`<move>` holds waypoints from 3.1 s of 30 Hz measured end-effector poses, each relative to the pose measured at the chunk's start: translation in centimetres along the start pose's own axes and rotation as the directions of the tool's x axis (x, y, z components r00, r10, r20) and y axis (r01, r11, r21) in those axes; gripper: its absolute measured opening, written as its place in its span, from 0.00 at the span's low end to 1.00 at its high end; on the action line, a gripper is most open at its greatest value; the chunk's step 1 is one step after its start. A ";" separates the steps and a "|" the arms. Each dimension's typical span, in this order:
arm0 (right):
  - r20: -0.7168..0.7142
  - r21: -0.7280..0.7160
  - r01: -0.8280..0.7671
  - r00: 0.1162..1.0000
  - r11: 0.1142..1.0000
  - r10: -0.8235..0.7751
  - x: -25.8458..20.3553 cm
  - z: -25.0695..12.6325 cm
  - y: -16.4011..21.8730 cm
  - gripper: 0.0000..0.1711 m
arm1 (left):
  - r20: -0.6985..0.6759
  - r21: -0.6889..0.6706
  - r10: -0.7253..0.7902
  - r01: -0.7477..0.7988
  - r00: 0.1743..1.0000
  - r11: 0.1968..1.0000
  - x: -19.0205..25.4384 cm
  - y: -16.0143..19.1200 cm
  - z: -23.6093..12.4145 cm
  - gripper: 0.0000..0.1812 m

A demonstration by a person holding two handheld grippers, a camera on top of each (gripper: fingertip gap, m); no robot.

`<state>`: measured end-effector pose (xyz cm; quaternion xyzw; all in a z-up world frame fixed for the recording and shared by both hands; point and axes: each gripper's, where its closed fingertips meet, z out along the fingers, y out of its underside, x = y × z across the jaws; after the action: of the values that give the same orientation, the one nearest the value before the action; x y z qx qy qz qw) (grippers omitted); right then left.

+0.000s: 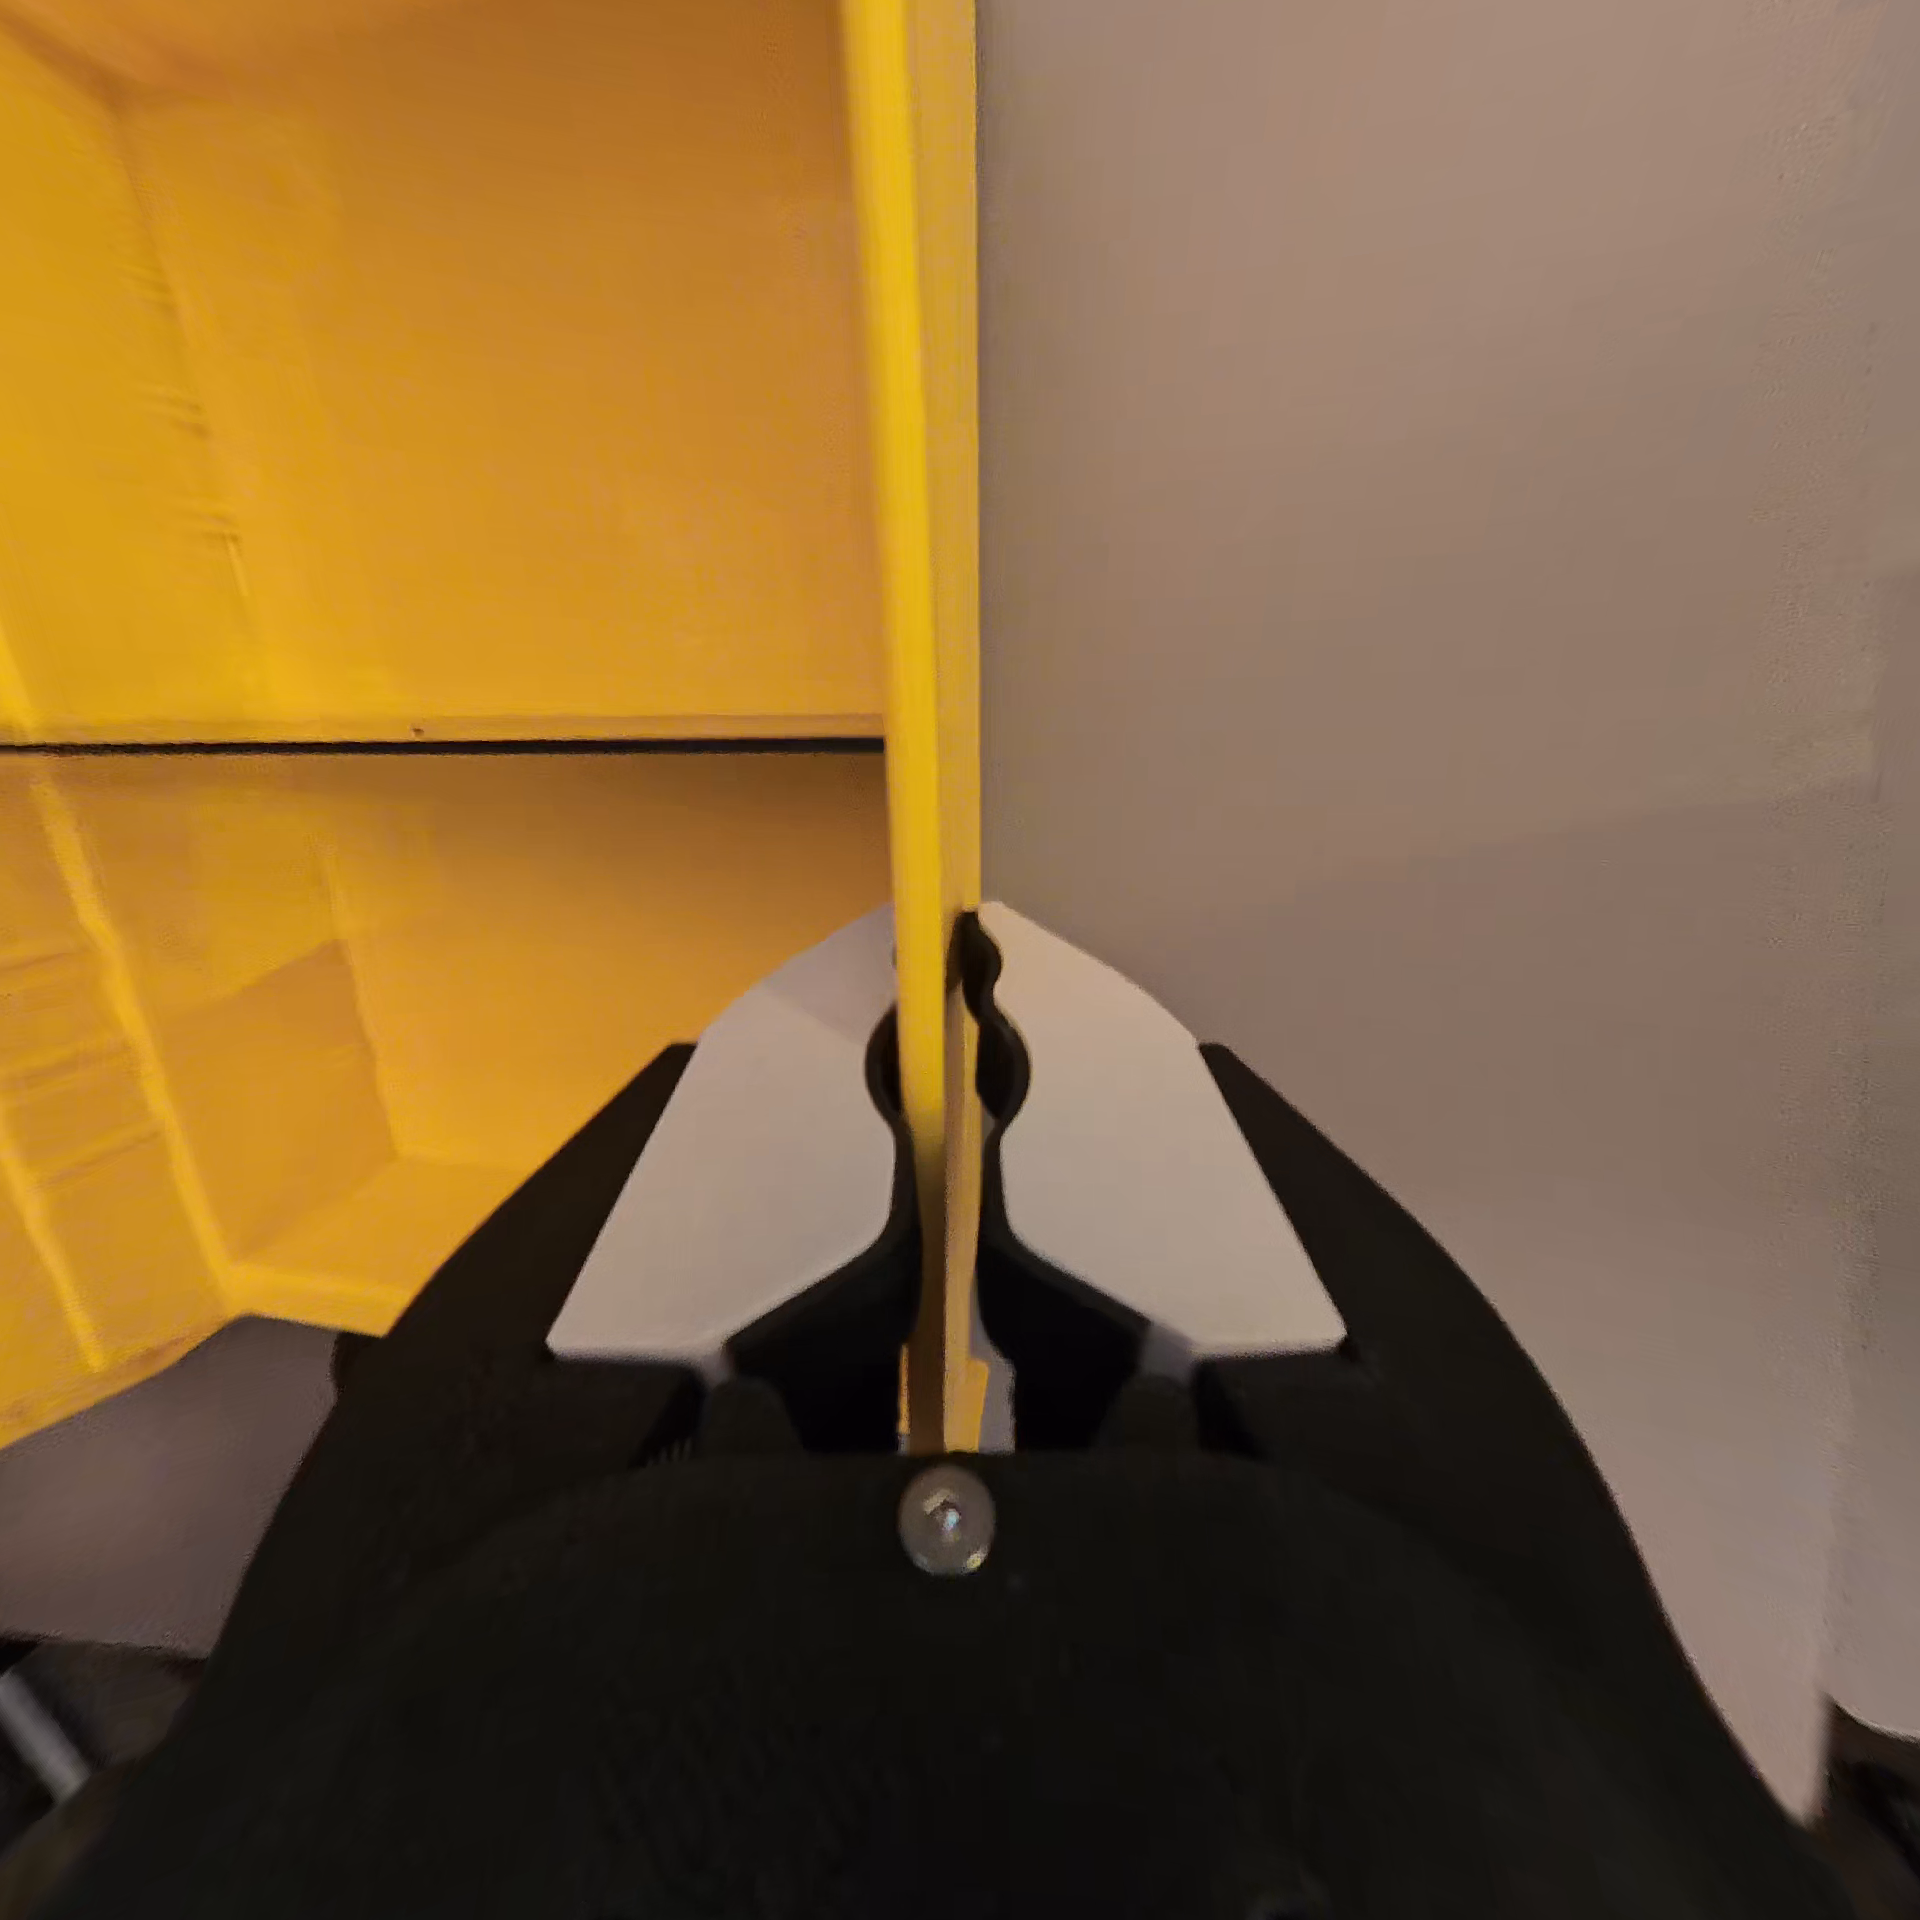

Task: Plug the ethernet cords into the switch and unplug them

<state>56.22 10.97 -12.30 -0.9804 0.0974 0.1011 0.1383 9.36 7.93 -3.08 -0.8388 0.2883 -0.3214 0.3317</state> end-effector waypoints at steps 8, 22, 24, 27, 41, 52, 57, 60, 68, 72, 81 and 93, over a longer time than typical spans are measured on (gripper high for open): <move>0.069 0.001 0.190 0.979 0.982 -0.189 -0.6 -0.2 0.6 0.06 | 0.036 -0.131 -0.145 0.148 0.989 0.980 -1.9 2.5 1.8 0.43; 0.106 -0.010 0.223 0.970 0.975 -0.221 -1.2 -0.1 0.4 0.06 | 0.334 -0.691 -0.001 0.245 0.943 0.680 -2.5 4.0 4.1 0.27; 0.111 -0.009 0.224 0.969 0.975 -0.222 -1.2 -0.1 0.4 0.07 | 0.364 -0.725 -0.011 0.290 0.931 0.625 -2.1 4.9 4.6 0.26; 0.119 -0.004 0.231 0.966 0.973 -0.229 -1.4 -0.1 0.3 0.07 | 0.406 -0.749 0.033 0.312 0.913 0.585 -2.2 5.0 5.2 0.22; 0.245 -0.031 0.253 0.940 0.967 -0.238 -5.5 0.8 -0.3 0.10 | 0.517 -0.621 -0.128 0.474 0.846 0.624 -10.5 5.5 -1.3 0.04; 0.165 -0.114 0.328 0.937 0.938 -0.307 -10.6 2.0 -0.4 0.06 | 0.723 -0.276 -0.370 0.735 0.583 0.620 -20.7 13.1 -17.7 0.04; 0.119 -0.148 0.334 0.940 0.931 -0.319 -11.1 2.0 0.1 0.05 | 0.738 -0.164 -0.450 0.780 0.503 0.603 -22.8 15.2 -21.8 0.03; 0.137 -0.171 0.367 0.928 0.914 -0.347 -11.4 2.0 0.7 0.06 | 0.718 -0.106 -0.512 0.801 0.472 0.590 -23.3 15.6 -22.7 0.03; 0.147 -0.156 0.387 0.919 0.909 -0.366 -11.0 2.0 0.5 0.06 | 0.695 -0.063 -0.550 0.801 0.463 0.595 -24.1 15.4 -23.0 0.04; 0.153 -0.127 0.334 0.937 0.934 -0.314 -9.9 1.9 -0.1 0.06 | 0.699 -0.046 -0.551 0.798 0.456 0.601 -24.7 15.2 -23.2 0.04; 0.177 -0.112 0.296 0.945 0.949 -0.274 -8.9 1.6 -0.1 0.06 | 0.661 0.027 -0.610 0.799 0.437 0.601 -25.7 15.4 -23.8 0.05; 0.265 -0.071 0.249 0.938 0.966 -0.222 -8.8 1.1 -0.4 0.12 | 0.626 0.092 -0.584 0.694 0.517 0.714 -26.6 14.7 -25.5 0.04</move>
<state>47.70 13.06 -11.27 -0.9697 -0.0448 0.2136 0.1097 -29.96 7.96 -8.63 -0.9659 -0.1398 -0.1035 0.1916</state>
